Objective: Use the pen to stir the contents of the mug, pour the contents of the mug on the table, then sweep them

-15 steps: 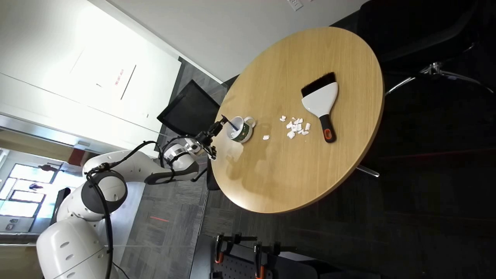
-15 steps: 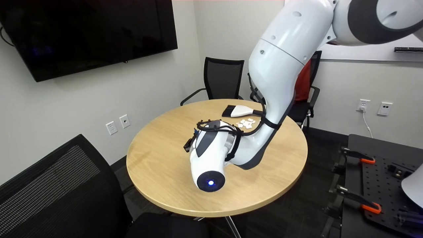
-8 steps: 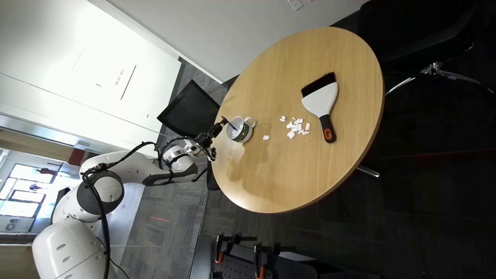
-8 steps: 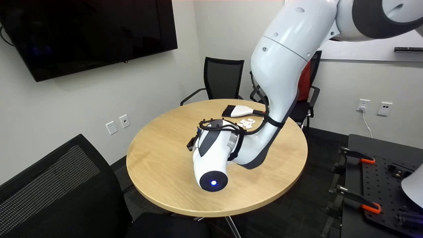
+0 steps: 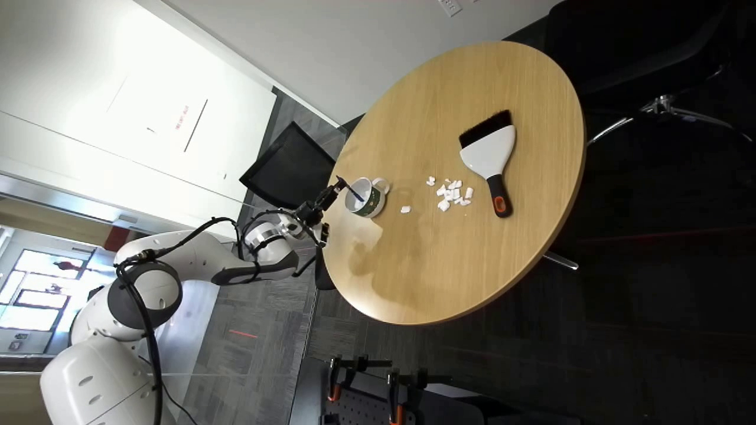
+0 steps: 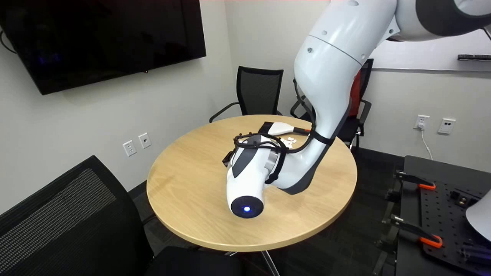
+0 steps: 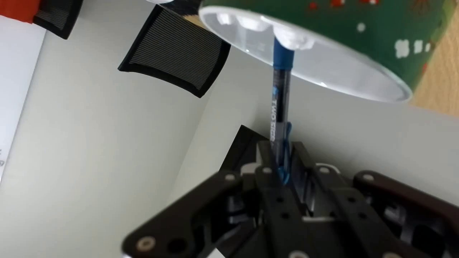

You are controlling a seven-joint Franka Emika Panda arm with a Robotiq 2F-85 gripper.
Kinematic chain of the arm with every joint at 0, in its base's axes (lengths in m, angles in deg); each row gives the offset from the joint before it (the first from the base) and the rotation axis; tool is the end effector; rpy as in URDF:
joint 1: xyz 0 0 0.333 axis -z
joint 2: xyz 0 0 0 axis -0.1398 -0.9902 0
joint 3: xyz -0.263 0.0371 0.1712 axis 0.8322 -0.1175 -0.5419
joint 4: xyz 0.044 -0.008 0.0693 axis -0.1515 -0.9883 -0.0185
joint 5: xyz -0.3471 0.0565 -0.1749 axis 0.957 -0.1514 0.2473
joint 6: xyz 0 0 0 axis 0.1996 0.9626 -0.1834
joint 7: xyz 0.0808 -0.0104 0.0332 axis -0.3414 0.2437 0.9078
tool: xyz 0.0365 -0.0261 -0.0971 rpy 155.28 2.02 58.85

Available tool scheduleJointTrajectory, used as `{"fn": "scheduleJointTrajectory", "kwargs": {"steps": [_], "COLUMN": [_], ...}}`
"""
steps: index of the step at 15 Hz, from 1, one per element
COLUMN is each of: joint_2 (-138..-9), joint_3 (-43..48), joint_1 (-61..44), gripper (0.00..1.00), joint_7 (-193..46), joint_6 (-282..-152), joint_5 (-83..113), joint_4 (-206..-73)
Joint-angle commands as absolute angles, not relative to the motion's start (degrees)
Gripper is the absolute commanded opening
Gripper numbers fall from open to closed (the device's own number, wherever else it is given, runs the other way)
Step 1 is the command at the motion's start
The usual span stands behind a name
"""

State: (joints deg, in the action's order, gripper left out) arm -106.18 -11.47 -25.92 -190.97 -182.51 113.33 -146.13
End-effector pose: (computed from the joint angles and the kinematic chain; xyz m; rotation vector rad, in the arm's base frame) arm 0.6049 0.2133 0.1109 1.9052 -0.4386 1.3024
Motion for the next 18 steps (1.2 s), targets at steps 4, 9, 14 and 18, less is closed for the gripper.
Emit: {"fn": "scheduleJointTrajectory", "kwargs": {"steps": [4, 9, 14, 18], "joint_2": [-104.19, -101.51, -95.08, -92.97], "joint_3": [-11.64, -12.27, -13.87, -15.85], "joint_1": [-25.78, -25.94, -25.19, -23.70], "gripper": [0.04, 0.04, 0.04, 0.04], "joint_7": [-195.41, -198.60, -195.62, -188.25], "joint_6": [-178.00, -177.03, -180.23, -191.32], "joint_5": [112.96, 112.96, 112.95, 113.84], "joint_4": [-148.40, -149.73, -151.71, -148.98]}}
